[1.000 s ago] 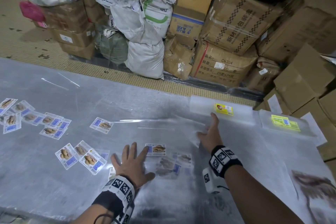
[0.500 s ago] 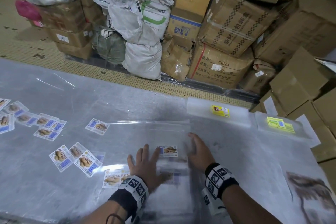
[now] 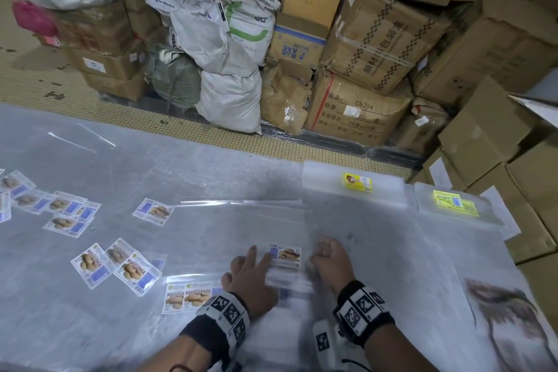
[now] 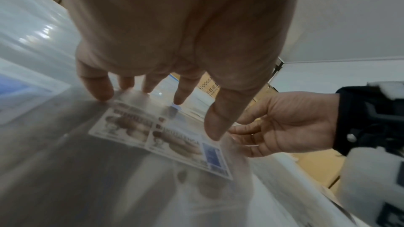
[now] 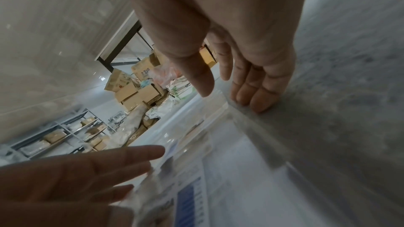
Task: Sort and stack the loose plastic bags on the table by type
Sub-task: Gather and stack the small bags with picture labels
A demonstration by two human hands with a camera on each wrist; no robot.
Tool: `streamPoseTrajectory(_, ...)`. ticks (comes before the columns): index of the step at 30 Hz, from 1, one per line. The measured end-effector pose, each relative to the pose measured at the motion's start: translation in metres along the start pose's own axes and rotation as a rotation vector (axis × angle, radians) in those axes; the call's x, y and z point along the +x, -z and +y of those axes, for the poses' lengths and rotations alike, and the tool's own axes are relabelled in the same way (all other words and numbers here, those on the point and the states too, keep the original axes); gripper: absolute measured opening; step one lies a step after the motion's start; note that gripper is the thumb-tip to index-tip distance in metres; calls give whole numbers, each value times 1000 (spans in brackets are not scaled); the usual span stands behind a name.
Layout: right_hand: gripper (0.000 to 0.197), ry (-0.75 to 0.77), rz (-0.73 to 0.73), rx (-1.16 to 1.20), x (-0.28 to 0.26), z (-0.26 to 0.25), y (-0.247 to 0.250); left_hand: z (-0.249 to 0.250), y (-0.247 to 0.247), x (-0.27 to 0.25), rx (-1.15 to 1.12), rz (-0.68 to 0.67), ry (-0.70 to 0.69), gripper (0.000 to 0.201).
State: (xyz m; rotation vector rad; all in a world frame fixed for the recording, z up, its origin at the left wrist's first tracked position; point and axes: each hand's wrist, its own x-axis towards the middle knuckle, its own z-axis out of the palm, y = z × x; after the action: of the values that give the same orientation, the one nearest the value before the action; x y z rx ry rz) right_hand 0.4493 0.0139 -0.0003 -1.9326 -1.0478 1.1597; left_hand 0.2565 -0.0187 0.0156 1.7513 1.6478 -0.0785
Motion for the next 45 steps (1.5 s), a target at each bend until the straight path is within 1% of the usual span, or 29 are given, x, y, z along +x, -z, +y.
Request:
streamPoseTrajectory(3,41,-23,-28,-7,-4,0,1,0,0,-1,-44,0,21,81)
streamPoseTrajectory(6,53,-40,-53,-2,-8,-1,0,4,-2,-1,-102,-2,21,77)
streamPoseTrajectory(10,51,-90,-19,67,-7,-2,4,5,-4,-2,-149,-26,22,82)
streamPoseTrajectory(14,53,-127,-28,89,-11,-6,6,3,-3,-1,-197,-23,33,86)
streamPoseTrajectory(18,56,-179,-61,117,-8,-3,4,4,-3,0,-176,-11,14,79)
streamPoseTrajectory(20,50,-200,-94,146,-9,-2,4,4,-3,-1,-134,9,2,74)
streamPoseTrajectory(22,41,-218,-93,151,-11,-3,5,3,-4,-1,-138,24,10,72)
streamPoseTrajectory(24,42,-223,-100,145,-13,-6,5,3,-5,-2,-142,39,1,71)
streamPoseTrajectory(25,38,-211,-110,126,-15,-8,4,3,-6,-3,-137,41,-8,70)
streamPoseTrajectory(27,27,-203,-126,113,-17,-12,2,4,-6,-5,-160,45,-22,66)
streamPoseTrajectory(28,21,-223,-126,116,-19,-14,1,4,-5,-6,-183,44,-25,66)
streamPoseTrajectory(29,18,-242,-116,118,-20,-16,0,3,-6,-6,-203,45,-25,68)
streamPoseTrajectory(31,18,-241,-99,100,-18,-16,-3,1,-7,-7,-248,56,-26,77)
streamPoseTrajectory(33,20,-197,-102,36,-16,-16,-6,-1,-7,-10,-308,59,-26,83)
streamPoseTrajectory(35,28,-155,-101,-49,-18,-18,-7,-4,-7,-13,-358,70,-44,84)
streamPoseTrajectory(37,36,-151,-94,-76,-18,-17,-10,-7,-8,-15,-406,67,-57,90)
streamPoseTrajectory(39,39,-140,-85,-68,-17,-17,-13,-10,-9,-16,-475,52,-54,97)
streamPoseTrajectory(42,47,-160,-128,6,-14,-17,-12,-15,-10,-13,-521,39,-49,103)
streamPoseTrajectory(45,47,-168,-161,59,-16,-21,-4,-20,-8,-13,-511,50,-53,102)
